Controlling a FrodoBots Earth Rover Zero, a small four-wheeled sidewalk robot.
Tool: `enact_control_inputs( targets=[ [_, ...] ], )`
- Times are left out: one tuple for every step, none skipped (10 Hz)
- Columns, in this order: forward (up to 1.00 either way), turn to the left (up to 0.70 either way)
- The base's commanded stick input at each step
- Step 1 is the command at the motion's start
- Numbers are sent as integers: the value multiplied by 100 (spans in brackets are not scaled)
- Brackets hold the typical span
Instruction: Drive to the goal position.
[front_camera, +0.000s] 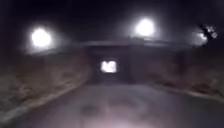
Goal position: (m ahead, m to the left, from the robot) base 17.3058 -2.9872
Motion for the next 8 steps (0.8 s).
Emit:
enact_control_inputs(
  targets=[
    [100, 5],
    [100, 7],
    [100, 11],
    [100, 11],
    [100, 9],
    [100, 9],
    [100, 9],
    [100, 7]
  ],
)
